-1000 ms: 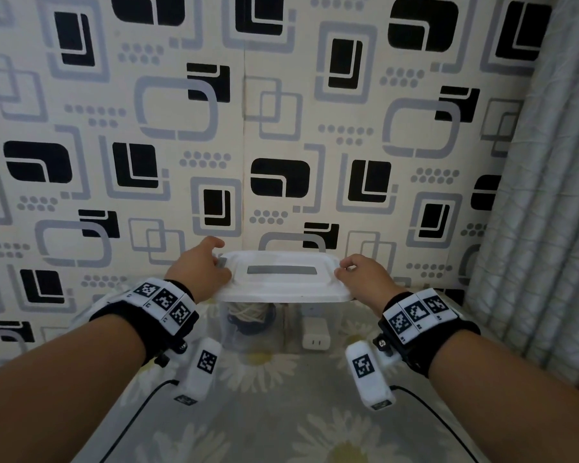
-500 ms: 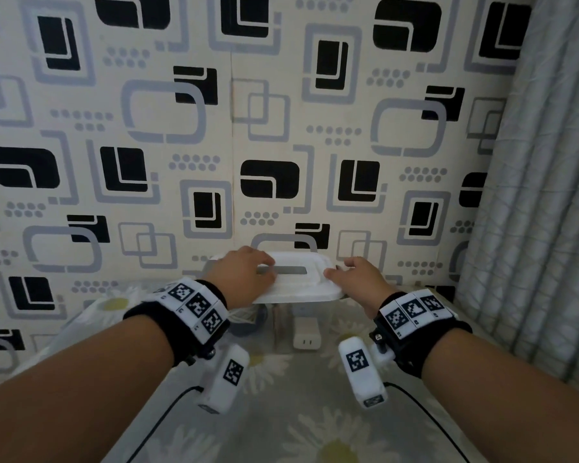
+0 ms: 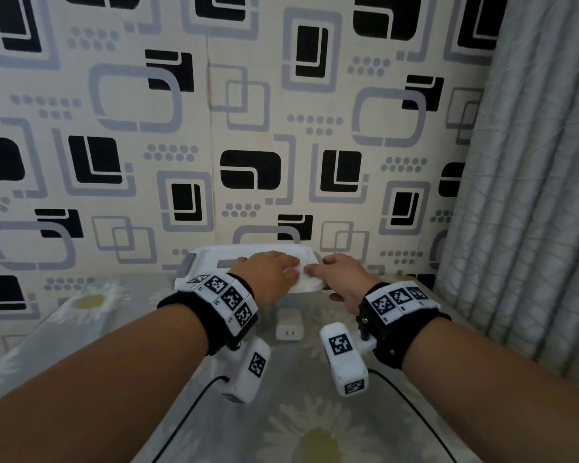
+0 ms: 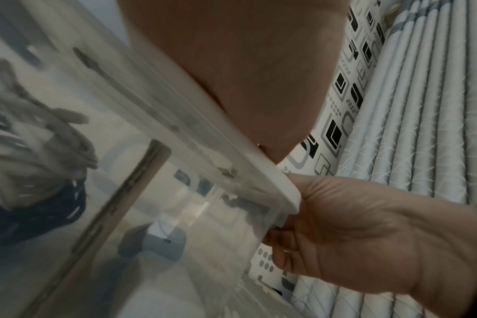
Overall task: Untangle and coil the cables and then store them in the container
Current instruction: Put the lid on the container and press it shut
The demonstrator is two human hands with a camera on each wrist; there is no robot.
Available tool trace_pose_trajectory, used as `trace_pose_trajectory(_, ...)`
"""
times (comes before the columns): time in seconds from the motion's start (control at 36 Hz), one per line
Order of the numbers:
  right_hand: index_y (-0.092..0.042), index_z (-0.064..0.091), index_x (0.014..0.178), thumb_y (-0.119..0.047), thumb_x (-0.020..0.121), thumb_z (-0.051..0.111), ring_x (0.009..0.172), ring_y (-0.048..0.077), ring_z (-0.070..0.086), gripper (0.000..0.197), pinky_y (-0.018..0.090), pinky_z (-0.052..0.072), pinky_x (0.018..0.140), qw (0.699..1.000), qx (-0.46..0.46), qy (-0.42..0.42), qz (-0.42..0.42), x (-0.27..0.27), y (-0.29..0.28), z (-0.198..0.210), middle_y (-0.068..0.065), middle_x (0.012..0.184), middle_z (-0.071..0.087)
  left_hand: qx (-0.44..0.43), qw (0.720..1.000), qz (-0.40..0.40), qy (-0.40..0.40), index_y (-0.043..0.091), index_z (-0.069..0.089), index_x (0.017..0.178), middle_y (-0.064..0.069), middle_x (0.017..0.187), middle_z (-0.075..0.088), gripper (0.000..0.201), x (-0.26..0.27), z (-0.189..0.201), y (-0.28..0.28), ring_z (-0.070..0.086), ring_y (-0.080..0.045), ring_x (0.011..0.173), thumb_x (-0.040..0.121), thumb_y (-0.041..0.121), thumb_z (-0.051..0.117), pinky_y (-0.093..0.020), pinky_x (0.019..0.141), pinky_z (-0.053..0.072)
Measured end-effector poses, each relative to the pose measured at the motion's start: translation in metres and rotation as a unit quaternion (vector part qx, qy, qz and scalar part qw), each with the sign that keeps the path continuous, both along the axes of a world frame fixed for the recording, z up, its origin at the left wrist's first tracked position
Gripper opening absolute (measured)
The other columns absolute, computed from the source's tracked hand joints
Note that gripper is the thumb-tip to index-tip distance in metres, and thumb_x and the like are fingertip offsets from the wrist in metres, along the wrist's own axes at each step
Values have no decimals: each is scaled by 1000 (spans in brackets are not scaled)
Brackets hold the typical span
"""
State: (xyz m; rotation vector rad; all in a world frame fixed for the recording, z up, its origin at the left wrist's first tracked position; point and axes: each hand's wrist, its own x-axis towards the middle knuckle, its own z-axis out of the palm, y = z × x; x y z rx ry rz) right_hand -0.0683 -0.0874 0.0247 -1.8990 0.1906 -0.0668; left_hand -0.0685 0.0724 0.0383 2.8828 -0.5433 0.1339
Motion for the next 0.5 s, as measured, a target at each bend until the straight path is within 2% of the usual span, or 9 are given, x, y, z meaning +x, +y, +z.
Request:
trace_pose_trajectory(0.08, -8, 59, 109, -30, 81, 71, 89, 23, 62, 38, 32, 47, 72, 999, 24, 20, -25, 2, 3, -2, 13, 108, 69, 0, 1000, -4, -8, 34, 33, 147, 5, 156, 30, 47, -2, -1, 1, 32, -20, 140, 101, 42, 26, -47, 115, 22)
trace_pose_trajectory(0.19, -9, 61, 94, -26, 82, 67, 82, 23, 58, 21, 31, 44, 68, 998, 49, 24, -32, 2, 7, -6, 11, 96, 66, 10, 1000, -5, -5, 34, 30, 148, 4, 157, 29, 47, 0, -3, 2, 30, -20, 141, 101, 41, 26, -47, 115, 22)
trace_pose_trajectory(0.28, -10, 62, 95, -28, 85, 62, 74, 21, 54, 20, 30, 40, 65, 999, 31, 6, -31, 1, 8, -9, 9, 87, 61, 17, 1000, -4, -2, 34, 30, 148, 4, 156, 29, 47, 0, -3, 2, 30, -20, 140, 101, 41, 26, -47, 115, 22)
trace_pose_trajectory(0.36, -9, 64, 105, -28, 87, 59, 73, 19, 55, 27, 28, 41, 61, 1000, -3, -8, -29, 1, 8, -8, 7, 89, 64, 18, 1000, -4, 3, 34, 30, 148, 5, 156, 29, 47, 1, -4, 2, 31, -20, 140, 101, 41, 25, -47, 114, 23)
trace_pose_trajectory(0.44, -8, 63, 109, -30, 86, 60, 77, 21, 57, 33, 29, 42, 63, 999, -36, -9, -28, 2, 8, -5, 10, 97, 66, 18, 1000, -5, -2, 34, 29, 148, 6, 157, 28, 48, 2, -5, 3, 30, -19, 141, 101, 41, 25, -48, 114, 23)
trace_pose_trajectory(0.5, -7, 63, 110, -30, 86, 60, 76, 22, 56, 34, 29, 42, 65, 998, -48, -7, -28, 2, 8, -3, 10, 96, 65, 16, 1000, -3, 3, 33, 29, 149, 6, 157, 28, 48, 3, -5, 3, 30, -19, 141, 101, 41, 24, -48, 114, 24)
